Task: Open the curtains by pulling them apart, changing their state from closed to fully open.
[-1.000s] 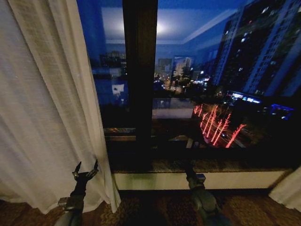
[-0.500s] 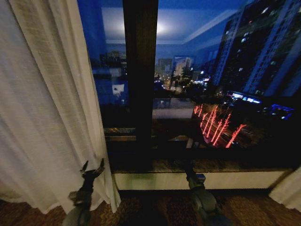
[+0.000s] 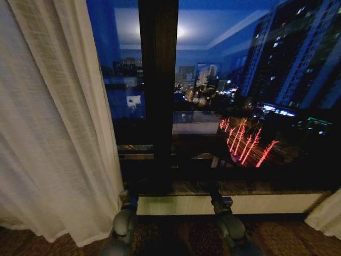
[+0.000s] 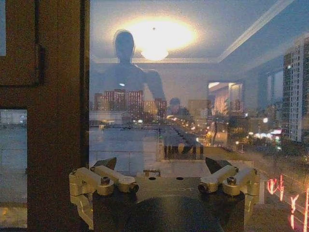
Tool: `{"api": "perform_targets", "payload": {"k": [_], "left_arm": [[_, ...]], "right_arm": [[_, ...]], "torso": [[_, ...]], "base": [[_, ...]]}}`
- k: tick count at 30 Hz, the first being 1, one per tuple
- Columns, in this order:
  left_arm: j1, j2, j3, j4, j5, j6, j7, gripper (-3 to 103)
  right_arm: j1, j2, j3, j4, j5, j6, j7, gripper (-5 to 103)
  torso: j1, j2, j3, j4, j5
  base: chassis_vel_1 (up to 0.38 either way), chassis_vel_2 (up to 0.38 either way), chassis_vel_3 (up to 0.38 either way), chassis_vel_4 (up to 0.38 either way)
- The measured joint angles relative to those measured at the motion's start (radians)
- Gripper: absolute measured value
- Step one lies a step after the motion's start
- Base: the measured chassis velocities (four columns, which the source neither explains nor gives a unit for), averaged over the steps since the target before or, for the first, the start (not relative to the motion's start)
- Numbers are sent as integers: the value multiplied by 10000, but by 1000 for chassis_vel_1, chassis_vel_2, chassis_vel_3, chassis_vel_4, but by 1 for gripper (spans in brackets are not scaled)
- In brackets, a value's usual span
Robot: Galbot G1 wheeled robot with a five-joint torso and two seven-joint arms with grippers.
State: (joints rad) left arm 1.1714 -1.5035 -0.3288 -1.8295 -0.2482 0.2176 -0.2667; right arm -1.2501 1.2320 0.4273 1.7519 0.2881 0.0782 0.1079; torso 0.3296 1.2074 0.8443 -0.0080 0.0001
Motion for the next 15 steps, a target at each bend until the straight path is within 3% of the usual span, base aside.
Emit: {"api": "perform_targets", "payload": {"k": [6,11,15], "left_arm": [[-230,250,-35,56,-8,-39,159,100],[-1538,2210,-834,616,-300,-1067,1566,100],[-1709,2495,-921,717,-363,-1235,1815,100]], "right_arm": [[0,0,0,0,0,0,-1,100],[0,0,0,0,0,0,-1,100],[0,0,-1,0,0,0,-2,100]], "torso": [[-1,0,0,-1,-8],[0,0,0,-1,2],[0,-1,1,3,-11]], "base": [[0,0,0,0],[0,0,0,0],[0,0,0,0]]}}
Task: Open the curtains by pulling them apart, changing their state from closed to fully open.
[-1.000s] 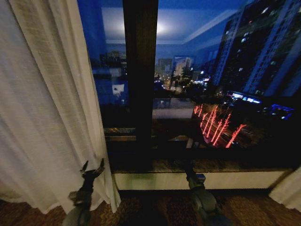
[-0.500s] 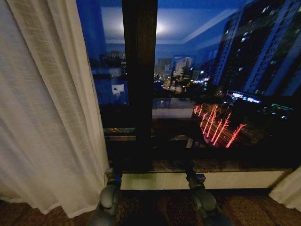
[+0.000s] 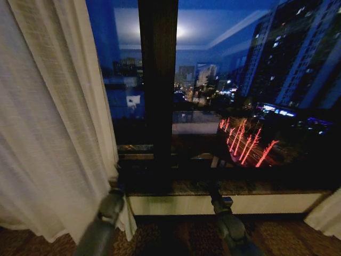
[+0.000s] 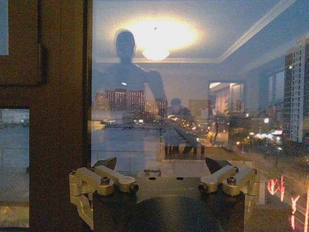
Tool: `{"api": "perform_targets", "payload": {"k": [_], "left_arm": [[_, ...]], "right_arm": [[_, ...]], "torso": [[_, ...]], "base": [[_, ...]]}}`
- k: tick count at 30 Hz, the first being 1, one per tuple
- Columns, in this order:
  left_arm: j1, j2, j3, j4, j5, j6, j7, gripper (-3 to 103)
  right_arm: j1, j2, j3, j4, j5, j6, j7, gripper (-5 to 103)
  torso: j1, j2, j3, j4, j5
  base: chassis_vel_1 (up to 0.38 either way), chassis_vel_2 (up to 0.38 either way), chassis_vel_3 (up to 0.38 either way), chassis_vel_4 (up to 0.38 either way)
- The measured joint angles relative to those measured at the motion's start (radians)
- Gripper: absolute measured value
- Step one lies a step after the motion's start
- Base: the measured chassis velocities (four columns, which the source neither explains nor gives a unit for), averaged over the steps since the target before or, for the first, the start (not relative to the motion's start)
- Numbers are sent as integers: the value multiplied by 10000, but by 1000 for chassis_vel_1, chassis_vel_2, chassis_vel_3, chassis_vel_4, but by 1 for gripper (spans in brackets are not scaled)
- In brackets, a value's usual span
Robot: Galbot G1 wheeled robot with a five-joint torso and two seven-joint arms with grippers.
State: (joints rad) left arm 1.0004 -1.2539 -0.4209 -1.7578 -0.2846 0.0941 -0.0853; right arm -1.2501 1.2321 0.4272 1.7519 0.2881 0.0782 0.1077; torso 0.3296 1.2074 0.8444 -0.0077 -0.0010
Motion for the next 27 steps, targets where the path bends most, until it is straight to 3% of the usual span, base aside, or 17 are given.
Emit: {"api": "perform_targets", "payload": {"k": [8,10,11,14,15,18,27], "left_arm": [[63,29,-48,14,-3,-206,64,100],[491,-27,-161,51,80,-738,128,100],[491,-27,-161,51,80,-738,128,100],[1310,-146,-395,112,240,-1785,242,100],[1310,-146,-395,112,240,-1785,242,100],[2340,-302,-677,196,441,-3085,384,100],[2755,-466,-787,-23,687,-3505,265,100]], "right_arm": [[0,0,0,0,0,0,0,100],[0,0,0,0,0,0,0,100],[0,0,0,0,0,0,0,100],[0,0,0,0,0,0,1,100],[0,0,0,0,0,0,1,100],[0,0,0,0,0,0,2,100],[0,0,0,0,0,0,2,100]], "torso": [[-1,1,-2,-6,10],[0,0,-1,-4,8],[0,0,-1,-4,8],[0,0,-2,-2,9],[0,0,-2,-2,9],[-2,1,-2,1,7],[-1,1,-2,-7,10]], "base": [[0,0,0,0],[0,0,0,0],[0,0,0,0],[0,0,0,0],[0,0,0,0],[0,0,0,0],[0,0,0,0]]}}
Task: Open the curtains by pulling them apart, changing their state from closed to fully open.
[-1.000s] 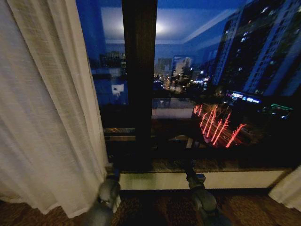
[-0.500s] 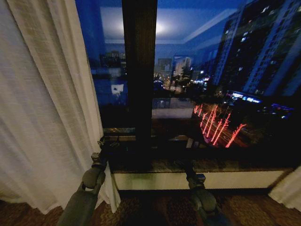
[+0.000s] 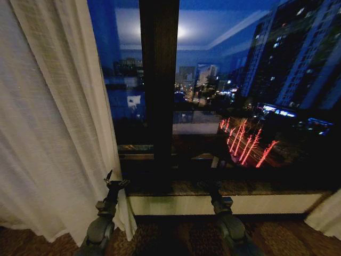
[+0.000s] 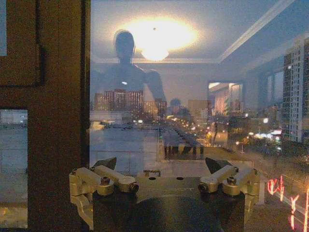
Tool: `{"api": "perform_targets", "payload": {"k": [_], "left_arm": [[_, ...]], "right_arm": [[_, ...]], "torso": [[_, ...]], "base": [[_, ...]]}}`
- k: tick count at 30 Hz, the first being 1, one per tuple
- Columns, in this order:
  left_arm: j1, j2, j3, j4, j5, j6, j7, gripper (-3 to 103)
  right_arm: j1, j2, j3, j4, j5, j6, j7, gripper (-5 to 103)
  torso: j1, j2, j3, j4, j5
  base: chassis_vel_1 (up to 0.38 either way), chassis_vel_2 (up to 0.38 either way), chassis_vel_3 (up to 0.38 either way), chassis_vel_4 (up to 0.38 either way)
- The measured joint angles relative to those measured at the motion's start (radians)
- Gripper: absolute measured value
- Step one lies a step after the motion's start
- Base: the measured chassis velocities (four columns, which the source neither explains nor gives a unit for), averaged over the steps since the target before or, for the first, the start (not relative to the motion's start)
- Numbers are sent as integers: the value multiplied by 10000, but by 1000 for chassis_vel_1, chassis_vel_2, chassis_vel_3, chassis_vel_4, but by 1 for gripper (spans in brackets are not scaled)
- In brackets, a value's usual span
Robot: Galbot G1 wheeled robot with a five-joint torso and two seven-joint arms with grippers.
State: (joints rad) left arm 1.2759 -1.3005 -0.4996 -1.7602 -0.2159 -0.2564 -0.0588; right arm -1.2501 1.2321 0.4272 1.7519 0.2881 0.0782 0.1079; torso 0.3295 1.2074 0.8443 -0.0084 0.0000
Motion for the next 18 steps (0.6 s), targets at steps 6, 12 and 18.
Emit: {"api": "perform_targets", "payload": {"k": [6,12,18], "left_arm": [[1239,-533,-761,-1042,578,-235,-988,100],[1016,-339,-1276,-553,421,-93,-1441,99],[386,198,-984,57,-667,-139,-350,99]], "right_arm": [[-1,-1,4,0,0,0,3,100],[-1,0,0,1,0,0,1,100],[-1,0,0,1,0,0,1,100]], "torso": [[-2,1,-1,5,-2],[-1,1,0,4,-3],[0,1,1,3,-1]], "base": [[0,0,0,0],[0,0,0,0],[0,0,0,0]]}}
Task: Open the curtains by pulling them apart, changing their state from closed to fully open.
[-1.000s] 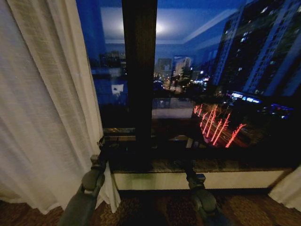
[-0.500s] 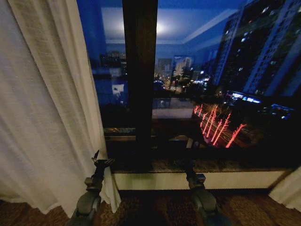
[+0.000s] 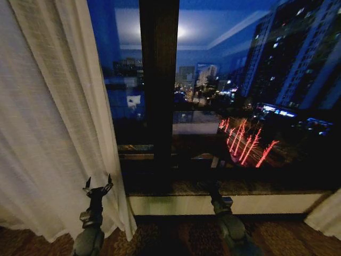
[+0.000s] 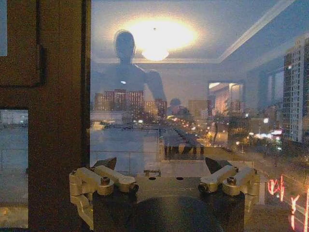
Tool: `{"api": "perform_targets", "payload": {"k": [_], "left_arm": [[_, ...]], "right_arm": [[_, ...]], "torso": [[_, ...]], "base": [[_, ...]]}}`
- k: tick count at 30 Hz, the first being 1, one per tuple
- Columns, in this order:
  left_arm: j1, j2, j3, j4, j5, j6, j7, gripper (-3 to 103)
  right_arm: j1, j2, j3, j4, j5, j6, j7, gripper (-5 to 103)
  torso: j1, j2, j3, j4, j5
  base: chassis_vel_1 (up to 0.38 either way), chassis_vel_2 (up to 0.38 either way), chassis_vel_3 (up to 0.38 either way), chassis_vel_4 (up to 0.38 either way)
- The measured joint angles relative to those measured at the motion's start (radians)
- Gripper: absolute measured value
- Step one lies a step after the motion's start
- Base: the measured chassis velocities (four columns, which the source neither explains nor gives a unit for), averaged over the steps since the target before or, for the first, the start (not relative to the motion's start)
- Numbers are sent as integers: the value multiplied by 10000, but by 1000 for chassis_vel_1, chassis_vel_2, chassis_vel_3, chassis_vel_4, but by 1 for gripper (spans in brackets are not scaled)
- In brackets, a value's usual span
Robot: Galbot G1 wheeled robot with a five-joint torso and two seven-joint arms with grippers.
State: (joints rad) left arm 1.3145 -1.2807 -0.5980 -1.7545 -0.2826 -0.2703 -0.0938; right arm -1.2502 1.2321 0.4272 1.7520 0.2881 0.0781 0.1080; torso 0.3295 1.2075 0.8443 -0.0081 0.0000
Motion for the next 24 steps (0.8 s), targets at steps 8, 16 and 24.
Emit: {"api": "perform_targets", "payload": {"k": [8,16,24], "left_arm": [[-888,540,462,921,-458,-71,438,100],[-1932,675,736,1976,-434,-51,441,100],[-3405,722,1323,3231,-848,214,495,100]], "right_arm": [[0,0,0,-1,0,0,0,100],[0,0,0,-1,0,0,0,100],[0,0,1,-1,0,0,0,100]], "torso": [[1,0,0,0,-2],[0,0,0,2,0],[1,-1,1,-1,0]], "base": [[0,0,0,0],[0,0,0,0],[0,0,0,0]]}}
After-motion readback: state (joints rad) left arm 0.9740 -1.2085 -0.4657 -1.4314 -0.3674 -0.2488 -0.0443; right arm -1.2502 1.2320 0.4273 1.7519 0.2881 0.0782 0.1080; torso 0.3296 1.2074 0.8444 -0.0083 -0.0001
